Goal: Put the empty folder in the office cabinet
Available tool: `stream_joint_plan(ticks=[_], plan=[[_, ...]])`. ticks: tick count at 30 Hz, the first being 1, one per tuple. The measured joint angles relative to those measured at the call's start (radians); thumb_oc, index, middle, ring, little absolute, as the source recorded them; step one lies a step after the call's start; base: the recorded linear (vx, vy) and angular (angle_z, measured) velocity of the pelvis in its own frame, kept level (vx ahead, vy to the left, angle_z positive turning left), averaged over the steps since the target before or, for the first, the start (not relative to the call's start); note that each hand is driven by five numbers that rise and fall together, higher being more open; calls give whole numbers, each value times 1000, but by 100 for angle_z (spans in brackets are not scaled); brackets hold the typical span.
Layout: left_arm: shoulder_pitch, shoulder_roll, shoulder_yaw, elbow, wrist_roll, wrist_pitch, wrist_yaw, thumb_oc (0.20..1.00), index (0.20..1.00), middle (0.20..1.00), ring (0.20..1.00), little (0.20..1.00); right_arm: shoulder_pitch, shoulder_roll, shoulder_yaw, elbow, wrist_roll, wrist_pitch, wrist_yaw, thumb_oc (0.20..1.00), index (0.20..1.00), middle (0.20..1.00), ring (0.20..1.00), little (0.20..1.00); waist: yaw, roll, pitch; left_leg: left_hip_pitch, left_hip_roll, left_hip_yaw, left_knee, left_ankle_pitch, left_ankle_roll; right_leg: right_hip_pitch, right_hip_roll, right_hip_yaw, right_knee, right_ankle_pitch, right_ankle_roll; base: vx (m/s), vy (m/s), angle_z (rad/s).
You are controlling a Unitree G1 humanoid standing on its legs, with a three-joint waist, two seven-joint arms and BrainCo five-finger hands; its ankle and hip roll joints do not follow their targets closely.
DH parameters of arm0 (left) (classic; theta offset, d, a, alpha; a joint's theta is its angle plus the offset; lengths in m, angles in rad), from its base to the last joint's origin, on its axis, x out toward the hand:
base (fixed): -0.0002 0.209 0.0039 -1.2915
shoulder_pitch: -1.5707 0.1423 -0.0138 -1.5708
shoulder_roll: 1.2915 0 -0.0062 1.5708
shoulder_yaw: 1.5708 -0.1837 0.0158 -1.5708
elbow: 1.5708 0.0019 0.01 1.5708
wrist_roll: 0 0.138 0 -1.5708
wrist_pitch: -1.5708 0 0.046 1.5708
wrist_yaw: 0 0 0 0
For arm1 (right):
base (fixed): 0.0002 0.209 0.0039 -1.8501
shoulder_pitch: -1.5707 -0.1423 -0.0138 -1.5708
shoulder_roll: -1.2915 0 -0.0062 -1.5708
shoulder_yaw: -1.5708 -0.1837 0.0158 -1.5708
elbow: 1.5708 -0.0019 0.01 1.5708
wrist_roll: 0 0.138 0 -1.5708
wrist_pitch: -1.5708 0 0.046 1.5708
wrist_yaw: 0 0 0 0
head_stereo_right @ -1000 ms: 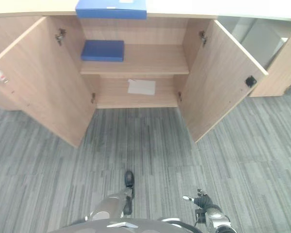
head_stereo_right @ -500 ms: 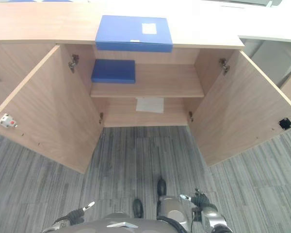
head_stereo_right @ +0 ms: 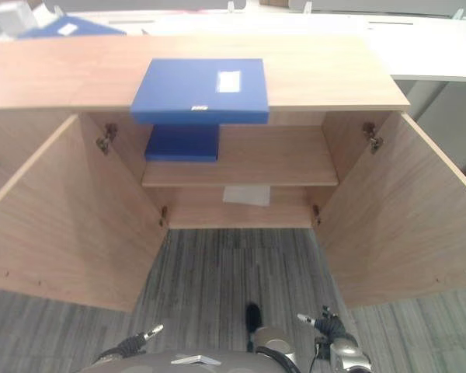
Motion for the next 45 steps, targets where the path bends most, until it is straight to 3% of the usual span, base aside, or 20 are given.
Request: stream_joint_plan(ticks=[1, 2, 3, 6, 7, 9, 12, 14, 16, 17, 22, 28, 36, 45], plan=[[-1, 0, 0, -3, 0, -1, 2, 1000, 1000, 1000, 1000, 1000, -2, -4, 5, -6, 0, -2, 1, 1000, 1000, 1000, 1000, 1000, -2, -3, 0, -58, 13, 1, 106, -14, -16, 7, 1, 0, -4, 2, 2, 114, -90, 5], [-7, 6, 1, -16, 1, -9, 19, 1000, 1000, 1000, 1000, 1000, -16, -5, 15, -10, 1, -3, -1, 1000, 1000, 1000, 1000, 1000, 4, 7, -6, -144, 52, -9, 215, -27, -35, 28, 16, 8, -9, -28, -40, 120, -64, 14], [-19, 8, -1, -19, 1, -16, 32, 1000, 1000, 1000, 1000, 1000, -15, -8, 22, -23, 1, -1, -4, 1000, 1000, 1000, 1000, 1000, 1, -2, -2, -206, 67, -7, 255, -28, -35, 28, 14, 7, -11, -28, -41, 219, 84, -6], [-11, 11, -2, -58, 34, -63, 92, 1000, 1000, 1000, 1000, 1000, -40, -11, 34, -55, 0, -4, -8, 1000, 1000, 1000, 1000, 1000, 5, -14, 10, -232, 84, -2, 8, -24, -38, 56, 18, 31, -24, -27, -22, 152, 151, -32], [-14, 13, -2, -71, 73, -112, 161, 1000, 1000, 1000, 1000, 1000, -54, -18, 42, -80, 0, -8, -10, 1000, 1000, 1000, 1000, 1000, 2, 0, 20, -210, 83, -2, -212, 29, -38, 82, 23, 42, -24, -34, -19, 98, 140, -33], [-28, 17, -1, -150, 117, -172, 278, 1000, 1000, 1000, 1000, 1000, -51, -36, 46, -84, 0, -10, -15, 1000, 1000, 1000, 1000, 1000, 2, 5, 46, -198, 86, -21, -359, 124, -45, 111, 36, 42, -23, -40, -15, 40, 152, -20], [-27, 54, -2, -281, 189, -226, 411, 1000, 1000, 1000, 1000, 1000, -29, -53, 55, -124, 0, -13, -29, 1000, 1000, 1000, 1000, 1000, 1, 10, 52, -181, 84, -56, -362, 196, -36, 134, 38, 38, -24, -59, -10, -10, 82, -16], [-24, 88, -10, -375, 243, -239, 480, 1000, 1000, 1000, 1000, 1000, -22, -65, 82, -126, 1, -13, -32, 1000, 1000, 1000, 1000, 1000, 1, 11, 52, -140, 84, -76, -376, 201, -40, 141, 36, 41, -23, -67, 0, -24, 70, -2], [-27, 112, -15, -426, 325, -277, 540, 1000, 1000, 1000, 1000, 1000, 6, -77, 83, -157, 0, -13, -35, 1000, 1000, 1000, 1000, 1000, -2, 35, 49, -81, 93, -109, -431, 237, -8, 145, 49, 30, -23, -79, 20, -28, 53, 26], [-30, 130, -34, -432, 380, -290, 577, 1000, 1000, 1000, 1000, 1000, 10, -70, 86, -163, 0, -13, -36, 1000, 1000, 1000, 1000, 1000, 3, 33, 50, -67, 80, -116, -462, 262, 6, 148, 38, 29, -23, -78, 38, -23, 29, 23], [39, 195, -80, -473, 518, -308, 657, 1000, 1000, 1000, 1000, 1000, 1, -53, 86, -187, -2, -15, -42, 1000, 1000, 1000, 1000, 1000, 32, 32, 50, -66, 38, -115, -467, 245, 8, 145, -8, 28, -26, -94, 86, -37, 38, 6], [99, 289, -116, -668, 675, -331, 806, 1000, 1000, 1000, 1000, 1000, -10, -50, 87, -196, -1, -16, -43, 1000, 1000, 1000, 1000, 1000, 55, 36, 44, -66, 34, -111, -473, 239, 16, 145, -13, 32, -27, -91, 90, -12, 25, -2], [103, 342, -117, -816, 867, -350, 965, 1000, 1000, 1000, 1000, 1000, 14, -50, 87, -192, -2, -11, -43, 1000, 1000, 1000, 1000, 1000, 57, 38, -7, -64, 35, -114, -473, 242, 15, 153, -12, 26, -24, -85, 88, 7, -2, 1], [87, 490, -108, -1003, 1053, -309, 1045, 1000, 1000, 1000, 1000, 1000, 31, -38, 88, -191, -1, -8, -51, 1000, 1000, 1000, 1000, 1000, 56, 22, -43, -51, 37, -115, -474, 240, 22, 165, -10, 24, -26, -90, 84, 19, -3, 1]])
